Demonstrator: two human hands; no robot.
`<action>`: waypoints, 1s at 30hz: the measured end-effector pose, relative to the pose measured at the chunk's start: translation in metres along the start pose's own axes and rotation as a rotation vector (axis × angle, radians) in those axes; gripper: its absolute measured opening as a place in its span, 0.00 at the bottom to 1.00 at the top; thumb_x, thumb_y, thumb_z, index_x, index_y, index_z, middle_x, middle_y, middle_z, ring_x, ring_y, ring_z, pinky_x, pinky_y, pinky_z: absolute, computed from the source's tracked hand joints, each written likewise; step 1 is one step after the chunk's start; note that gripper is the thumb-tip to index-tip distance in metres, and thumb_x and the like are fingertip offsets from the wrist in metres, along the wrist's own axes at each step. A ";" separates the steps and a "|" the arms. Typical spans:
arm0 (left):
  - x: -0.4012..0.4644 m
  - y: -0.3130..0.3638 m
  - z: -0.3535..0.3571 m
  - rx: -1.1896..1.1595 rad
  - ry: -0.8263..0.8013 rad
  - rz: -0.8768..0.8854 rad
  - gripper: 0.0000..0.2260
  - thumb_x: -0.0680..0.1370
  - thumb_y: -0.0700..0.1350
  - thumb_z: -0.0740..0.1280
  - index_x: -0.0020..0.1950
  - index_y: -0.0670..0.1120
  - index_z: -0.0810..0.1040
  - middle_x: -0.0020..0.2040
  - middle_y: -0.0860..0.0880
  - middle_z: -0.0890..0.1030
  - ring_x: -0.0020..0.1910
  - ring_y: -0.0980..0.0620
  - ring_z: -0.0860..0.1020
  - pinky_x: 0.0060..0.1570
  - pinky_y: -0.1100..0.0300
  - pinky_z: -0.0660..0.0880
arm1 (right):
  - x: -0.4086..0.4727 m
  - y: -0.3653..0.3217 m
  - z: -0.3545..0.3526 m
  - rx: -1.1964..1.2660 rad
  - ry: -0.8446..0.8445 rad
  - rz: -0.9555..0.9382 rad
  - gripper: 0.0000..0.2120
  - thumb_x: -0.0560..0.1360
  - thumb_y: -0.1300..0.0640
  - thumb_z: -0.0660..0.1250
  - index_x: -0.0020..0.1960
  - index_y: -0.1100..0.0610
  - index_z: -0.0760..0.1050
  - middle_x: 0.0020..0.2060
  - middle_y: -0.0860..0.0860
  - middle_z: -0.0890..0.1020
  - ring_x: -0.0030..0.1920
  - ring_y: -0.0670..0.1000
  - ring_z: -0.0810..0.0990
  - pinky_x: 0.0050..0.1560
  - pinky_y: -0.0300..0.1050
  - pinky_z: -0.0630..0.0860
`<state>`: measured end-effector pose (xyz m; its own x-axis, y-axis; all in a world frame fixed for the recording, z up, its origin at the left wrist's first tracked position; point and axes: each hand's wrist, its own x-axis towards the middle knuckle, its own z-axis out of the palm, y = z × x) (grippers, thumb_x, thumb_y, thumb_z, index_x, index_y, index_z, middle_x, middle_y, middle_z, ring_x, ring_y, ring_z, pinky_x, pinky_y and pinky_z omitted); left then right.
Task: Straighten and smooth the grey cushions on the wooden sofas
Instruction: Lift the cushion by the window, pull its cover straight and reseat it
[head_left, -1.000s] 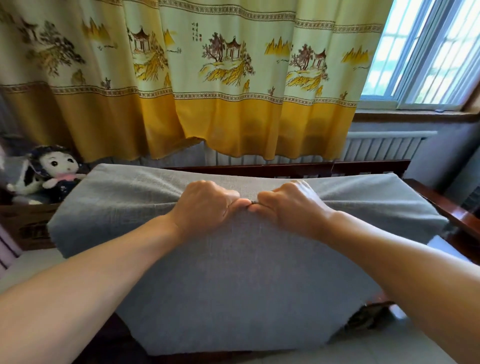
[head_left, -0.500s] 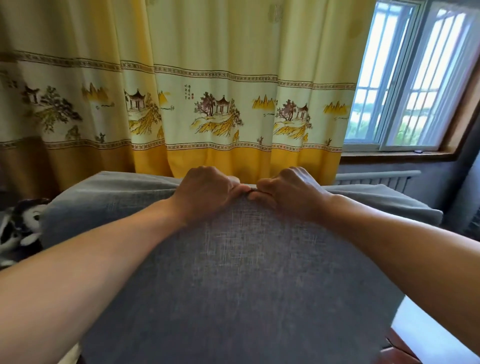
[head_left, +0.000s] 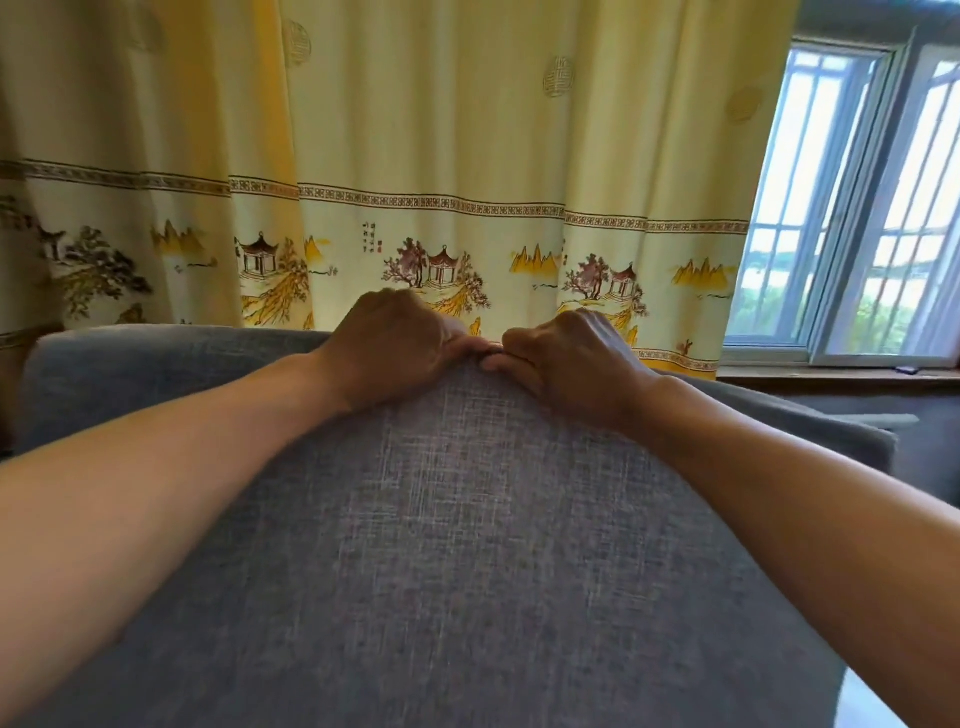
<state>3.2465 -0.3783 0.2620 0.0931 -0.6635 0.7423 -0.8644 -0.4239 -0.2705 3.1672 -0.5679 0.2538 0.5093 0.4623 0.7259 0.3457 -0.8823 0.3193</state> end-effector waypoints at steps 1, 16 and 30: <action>0.006 -0.004 -0.003 0.012 0.004 0.005 0.26 0.78 0.60 0.53 0.31 0.44 0.77 0.23 0.47 0.75 0.21 0.52 0.66 0.29 0.63 0.66 | 0.006 0.003 -0.003 0.001 0.026 -0.008 0.20 0.78 0.44 0.59 0.32 0.54 0.70 0.22 0.43 0.65 0.19 0.38 0.57 0.30 0.29 0.55; 0.011 -0.002 -0.053 -0.046 0.163 -0.036 0.37 0.73 0.67 0.42 0.47 0.45 0.84 0.36 0.43 0.83 0.35 0.43 0.79 0.38 0.56 0.73 | 0.045 -0.024 -0.067 -0.280 -0.058 -0.057 0.26 0.77 0.38 0.52 0.35 0.57 0.73 0.24 0.57 0.76 0.24 0.57 0.74 0.31 0.40 0.62; 0.010 0.059 0.013 -0.171 0.086 -0.057 0.25 0.80 0.60 0.52 0.44 0.45 0.81 0.38 0.42 0.82 0.39 0.43 0.80 0.38 0.57 0.70 | -0.033 0.001 -0.062 -0.321 -0.195 -0.026 0.25 0.78 0.40 0.51 0.33 0.56 0.73 0.23 0.51 0.77 0.20 0.50 0.74 0.29 0.37 0.66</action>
<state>3.2025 -0.4179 0.2457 0.1085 -0.5833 0.8050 -0.9310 -0.3435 -0.1234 3.1021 -0.5898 0.2685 0.6551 0.4656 0.5951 0.1114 -0.8385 0.5334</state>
